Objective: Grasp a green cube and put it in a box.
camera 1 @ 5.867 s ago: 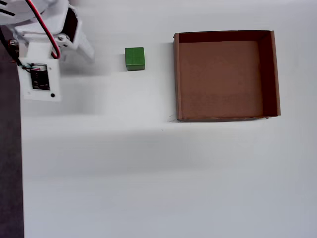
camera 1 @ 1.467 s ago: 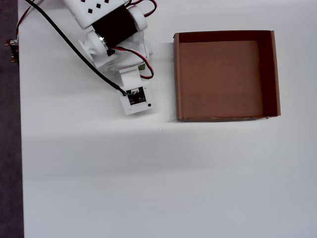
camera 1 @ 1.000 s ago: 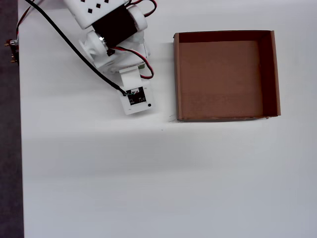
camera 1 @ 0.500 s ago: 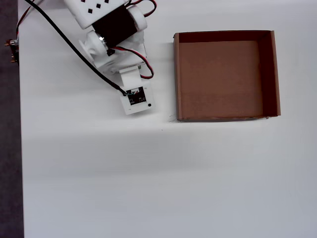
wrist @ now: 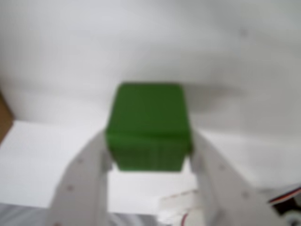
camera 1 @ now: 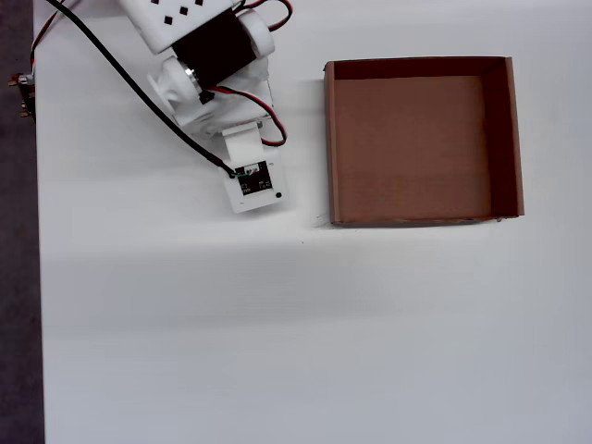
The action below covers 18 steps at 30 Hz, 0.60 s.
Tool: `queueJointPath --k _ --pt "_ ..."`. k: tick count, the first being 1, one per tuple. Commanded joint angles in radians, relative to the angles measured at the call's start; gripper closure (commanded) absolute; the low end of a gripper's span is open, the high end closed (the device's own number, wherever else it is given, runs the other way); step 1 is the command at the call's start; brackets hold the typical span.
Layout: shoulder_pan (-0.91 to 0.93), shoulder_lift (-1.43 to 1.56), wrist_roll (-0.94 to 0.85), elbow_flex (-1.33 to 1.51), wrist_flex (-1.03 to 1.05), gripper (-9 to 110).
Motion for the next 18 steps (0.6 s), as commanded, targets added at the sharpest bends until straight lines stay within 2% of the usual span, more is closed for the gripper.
queueJointPath --k 1,18 --pt "-0.006 0.074 0.005 -0.055 0.018 88" --pt "-0.091 0.256 0.023 -0.023 0.071 88"
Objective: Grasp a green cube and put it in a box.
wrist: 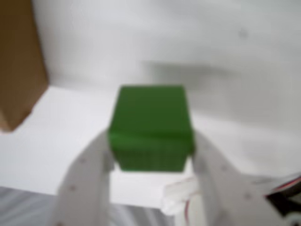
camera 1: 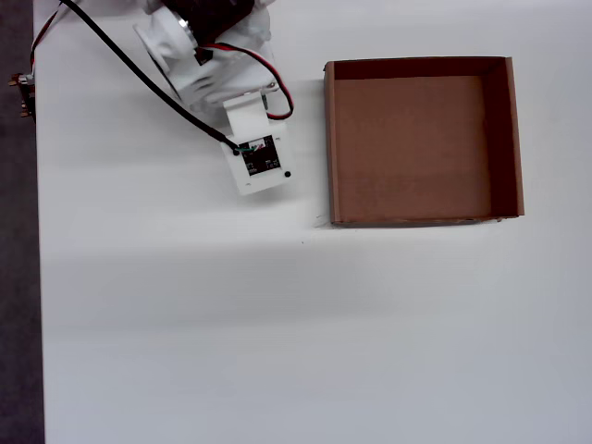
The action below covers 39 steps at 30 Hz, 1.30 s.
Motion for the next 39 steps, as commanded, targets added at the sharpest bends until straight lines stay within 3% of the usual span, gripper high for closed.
queueJointPath --k 1,12,34,39 --pt "-0.031 0.080 0.005 -0.021 0.009 88" --pt "-0.133 0.118 0.021 -0.121 0.075 88" --pt "-0.215 -0.268 0.084 -0.650 0.150 88" --pt "-0.235 -0.382 0.091 -0.819 0.265 88"
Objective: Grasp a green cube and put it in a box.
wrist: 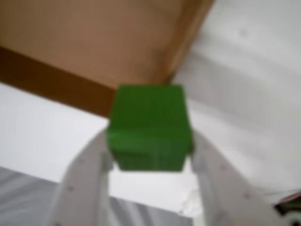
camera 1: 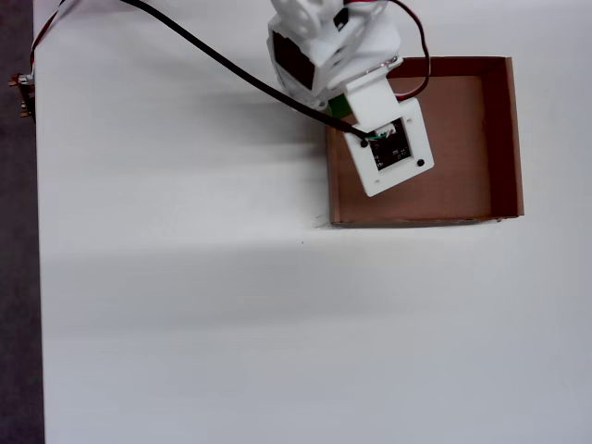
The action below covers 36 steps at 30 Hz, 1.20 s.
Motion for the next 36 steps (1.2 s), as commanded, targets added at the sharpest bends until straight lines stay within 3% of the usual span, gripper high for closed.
queueJointPath --k 1,36 --pt "-0.026 -0.032 0.015 -0.149 0.052 88" --pt "-0.074 -0.367 0.034 -0.411 0.127 88"
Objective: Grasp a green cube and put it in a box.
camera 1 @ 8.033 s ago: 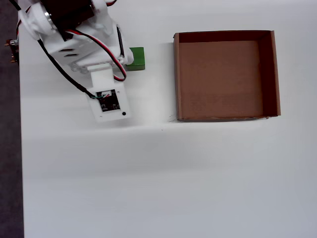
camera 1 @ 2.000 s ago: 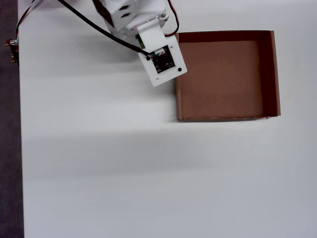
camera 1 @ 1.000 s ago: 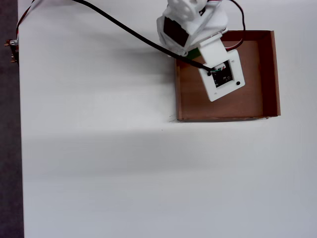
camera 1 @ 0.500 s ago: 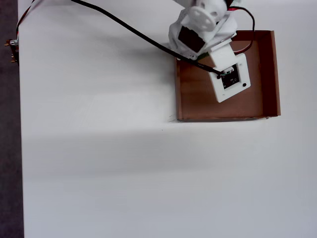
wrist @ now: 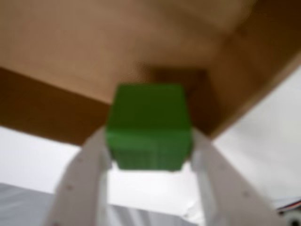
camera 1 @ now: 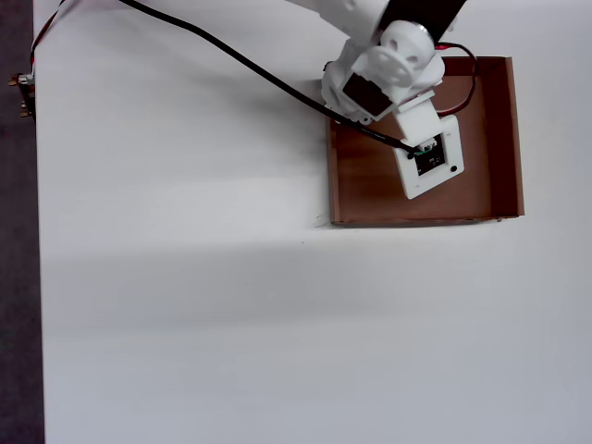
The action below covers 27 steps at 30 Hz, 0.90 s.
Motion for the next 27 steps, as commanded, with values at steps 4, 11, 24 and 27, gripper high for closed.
queueJointPath --k 4,11,24,27 --pt "-0.002 -0.017 0.002 -0.083 0.011 88" --pt "-0.008 -0.046 0.002 -0.100 0.011 88" --pt "-0.028 -0.087 0.002 -0.110 0.011 86" --pt "-0.026 -0.089 0.002 -0.115 0.011 81"
